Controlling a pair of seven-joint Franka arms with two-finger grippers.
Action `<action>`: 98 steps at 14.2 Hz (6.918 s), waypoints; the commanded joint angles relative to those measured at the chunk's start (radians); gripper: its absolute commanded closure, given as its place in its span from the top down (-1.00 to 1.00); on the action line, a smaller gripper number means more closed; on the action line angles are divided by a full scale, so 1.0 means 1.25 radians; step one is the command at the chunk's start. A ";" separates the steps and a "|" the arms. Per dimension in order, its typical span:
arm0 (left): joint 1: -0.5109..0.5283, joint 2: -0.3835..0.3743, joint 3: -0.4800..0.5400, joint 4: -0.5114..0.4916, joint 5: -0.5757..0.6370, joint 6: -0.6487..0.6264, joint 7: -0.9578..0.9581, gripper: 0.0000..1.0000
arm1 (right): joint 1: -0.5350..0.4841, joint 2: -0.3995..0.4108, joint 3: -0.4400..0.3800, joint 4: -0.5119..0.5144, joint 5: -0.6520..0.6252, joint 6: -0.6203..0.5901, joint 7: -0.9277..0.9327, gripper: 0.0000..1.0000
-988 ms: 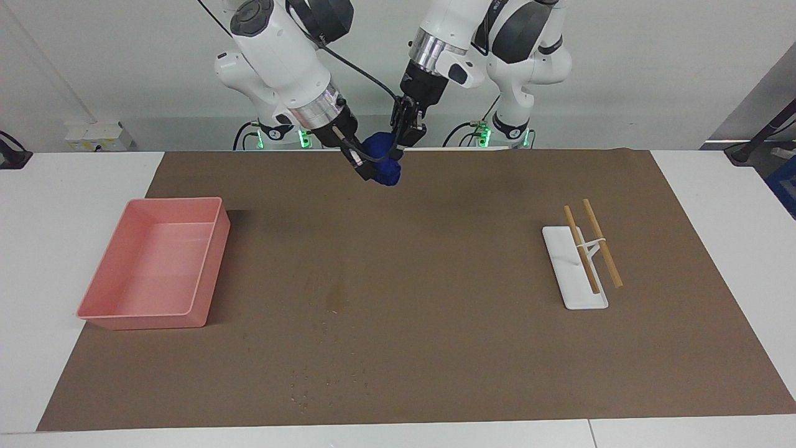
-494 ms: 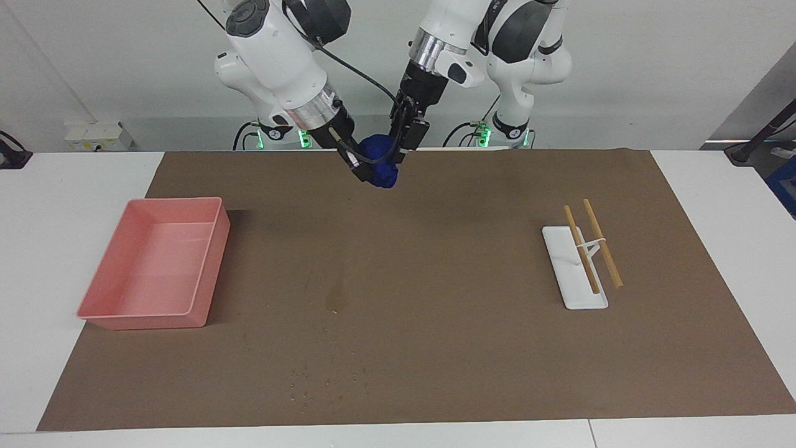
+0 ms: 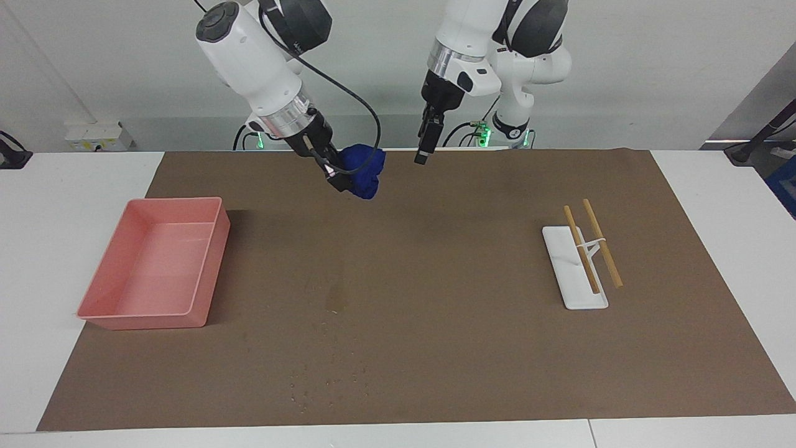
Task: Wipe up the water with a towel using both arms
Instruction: 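Grasp the towel with the right gripper and release the left gripper, then move the towel to the puddle while the left gripper withdraws, then wipe the water puddle with the towel using the right gripper, then carry the towel with the right gripper over the pink bin, then lower the towel into the pink bin and open the right gripper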
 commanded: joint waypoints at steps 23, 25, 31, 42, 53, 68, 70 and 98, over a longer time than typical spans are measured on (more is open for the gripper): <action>0.233 0.060 0.265 0.080 0.153 -0.156 1.406 1.00 | -0.049 0.617 0.007 0.297 -0.255 0.495 -0.343 -1.00; 0.123 0.061 0.378 0.081 0.155 -0.159 1.402 1.00 | -0.036 0.591 0.003 0.232 -0.274 0.497 -0.340 -1.00; -0.144 0.026 0.648 0.047 0.162 -0.213 1.396 1.00 | -0.035 0.541 0.002 0.164 -0.397 0.412 -0.316 -1.00; -0.010 0.026 0.514 0.046 0.160 -0.212 1.402 1.00 | 0.003 0.292 0.011 -0.227 -0.392 0.409 -0.313 -1.00; 0.000 0.023 0.505 0.040 0.159 -0.210 1.397 1.00 | 0.011 0.245 0.012 -0.296 -0.386 0.415 -0.342 -1.00; 0.054 0.021 0.437 0.047 0.159 -0.221 1.397 1.00 | -0.098 0.169 0.012 -0.252 -0.383 0.361 -0.593 -1.00; 0.053 0.020 0.437 0.041 0.159 -0.210 1.396 1.00 | -0.100 0.134 0.012 -0.186 -0.381 0.250 -0.593 -1.00; 0.043 0.008 0.438 0.022 0.145 -0.203 1.377 1.00 | -0.502 -0.029 0.001 -0.234 -0.435 0.053 -1.145 -1.00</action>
